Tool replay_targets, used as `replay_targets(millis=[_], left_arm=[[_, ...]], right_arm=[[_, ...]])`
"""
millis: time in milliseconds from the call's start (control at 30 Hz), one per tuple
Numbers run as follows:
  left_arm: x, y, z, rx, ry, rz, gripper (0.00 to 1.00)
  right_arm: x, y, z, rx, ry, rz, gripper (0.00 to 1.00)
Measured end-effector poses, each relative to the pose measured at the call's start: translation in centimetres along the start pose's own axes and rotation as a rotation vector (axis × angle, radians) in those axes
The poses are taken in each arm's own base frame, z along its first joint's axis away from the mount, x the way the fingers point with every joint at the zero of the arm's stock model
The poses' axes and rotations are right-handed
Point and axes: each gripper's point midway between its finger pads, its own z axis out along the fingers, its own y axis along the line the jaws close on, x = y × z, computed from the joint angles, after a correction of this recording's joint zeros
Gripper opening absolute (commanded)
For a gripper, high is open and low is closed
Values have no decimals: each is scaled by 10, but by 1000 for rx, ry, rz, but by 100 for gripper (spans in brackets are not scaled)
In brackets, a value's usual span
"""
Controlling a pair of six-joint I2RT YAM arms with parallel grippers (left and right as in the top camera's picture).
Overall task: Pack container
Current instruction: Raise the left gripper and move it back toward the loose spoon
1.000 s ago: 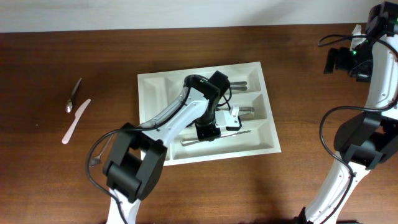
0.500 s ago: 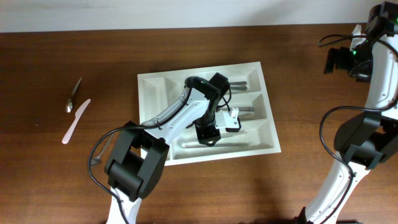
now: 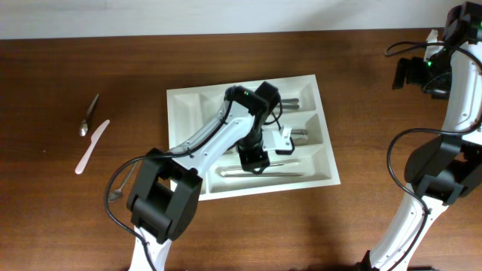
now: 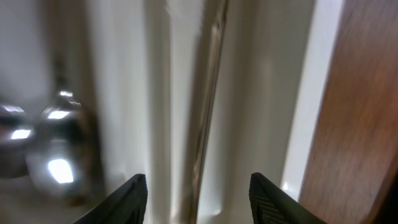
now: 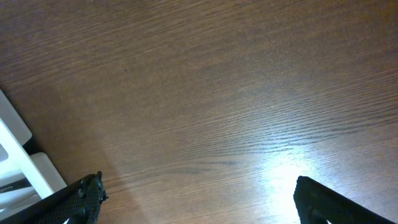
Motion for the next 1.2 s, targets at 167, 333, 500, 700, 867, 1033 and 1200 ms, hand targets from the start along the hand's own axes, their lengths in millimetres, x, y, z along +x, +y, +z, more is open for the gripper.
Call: replay_targets(millis=[167, 333, 500, 700, 867, 1033, 1200], left_arm=[[-25, 9, -48, -69, -70, 17, 52], [-43, 36, -99, -246, -131, -28, 54], [-8, 86, -139, -417, -129, -244, 55], [108, 152, -169, -495, -124, -689, 54], [213, 179, -190, -540, -120, -981, 55], [285, 190, -205, -586, -138, -1152, 55], [332, 194, -205, -596, -136, -1256, 56]], right_arm=[[0, 0, 0, 0, 0, 0, 99], [0, 0, 0, 0, 0, 0, 99], [0, 0, 0, 0, 0, 0, 99], [0, 0, 0, 0, 0, 0, 99], [0, 0, 0, 0, 0, 0, 99], [0, 0, 0, 0, 0, 0, 99], [0, 0, 0, 0, 0, 0, 99]])
